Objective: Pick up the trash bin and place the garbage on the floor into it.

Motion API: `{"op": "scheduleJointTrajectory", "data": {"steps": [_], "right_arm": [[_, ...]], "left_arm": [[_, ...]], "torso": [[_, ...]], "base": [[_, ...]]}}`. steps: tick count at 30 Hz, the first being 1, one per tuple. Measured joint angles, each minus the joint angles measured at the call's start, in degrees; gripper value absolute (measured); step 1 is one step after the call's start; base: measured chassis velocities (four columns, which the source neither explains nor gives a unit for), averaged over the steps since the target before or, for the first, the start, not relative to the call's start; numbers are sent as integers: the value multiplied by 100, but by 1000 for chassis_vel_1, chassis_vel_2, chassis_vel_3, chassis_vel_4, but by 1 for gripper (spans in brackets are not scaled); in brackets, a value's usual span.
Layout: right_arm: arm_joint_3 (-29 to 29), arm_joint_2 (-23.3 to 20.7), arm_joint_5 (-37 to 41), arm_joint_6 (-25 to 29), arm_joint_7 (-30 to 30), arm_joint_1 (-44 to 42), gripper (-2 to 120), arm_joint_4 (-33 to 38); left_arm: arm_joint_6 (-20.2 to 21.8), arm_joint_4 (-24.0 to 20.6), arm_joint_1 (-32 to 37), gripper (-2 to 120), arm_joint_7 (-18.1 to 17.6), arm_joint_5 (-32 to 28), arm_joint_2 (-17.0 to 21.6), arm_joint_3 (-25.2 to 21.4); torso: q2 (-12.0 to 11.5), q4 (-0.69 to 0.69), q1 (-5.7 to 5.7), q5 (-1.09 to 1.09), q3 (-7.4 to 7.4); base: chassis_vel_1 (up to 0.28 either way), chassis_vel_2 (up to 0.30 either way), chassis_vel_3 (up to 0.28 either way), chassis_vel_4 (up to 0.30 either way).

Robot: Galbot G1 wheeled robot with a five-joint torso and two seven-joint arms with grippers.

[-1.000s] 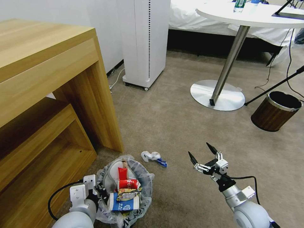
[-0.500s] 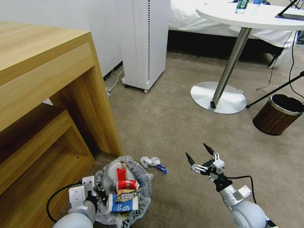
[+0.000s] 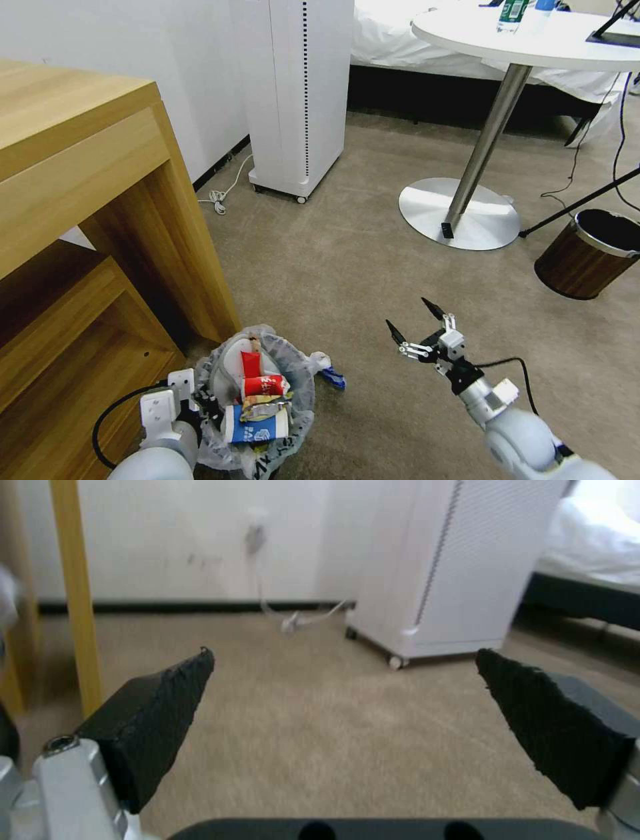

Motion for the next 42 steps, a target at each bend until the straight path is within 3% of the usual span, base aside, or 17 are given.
{"op": "scheduleJointTrajectory", "data": {"steps": [7,17,24,28,36,42], "right_arm": [[-913,-373,140,-8,-299,1008,100,-680],[-1715,-347,382,-138,-1244,2324,100,-1577],[-2941,117,638,-137,-2055,3717,100,-2462],[-3364,324,805,-138,-2470,3974,100,-2735],[-3919,756,762,-107,-2649,4204,100,-3187],[-4362,1357,702,2,-2922,4706,100,-4176]], "left_arm": [[-99,-10,25,0,-173,-93,-70,-63],[-146,29,8,0,-267,-76,-98,-44],[-148,42,76,0,-265,-5,-198,-85],[-139,43,119,0,-264,7,-274,-119],[-86,-69,262,0,-267,5,-364,-192],[-82,-111,427,0,-257,105,-379,-219]], "torso": [[0,-2,0,0,0],[0,-4,0,0,0],[0,0,0,0,1],[0,-3,-1,-1,0],[0,-2,-1,0,-1],[-1,-2,-1,0,0]], "base": [[0,0,0,0],[0,0,0,0],[0,0,0,0],[0,0,0,0],[0,0,0,0],[0,0,0,0]]}}
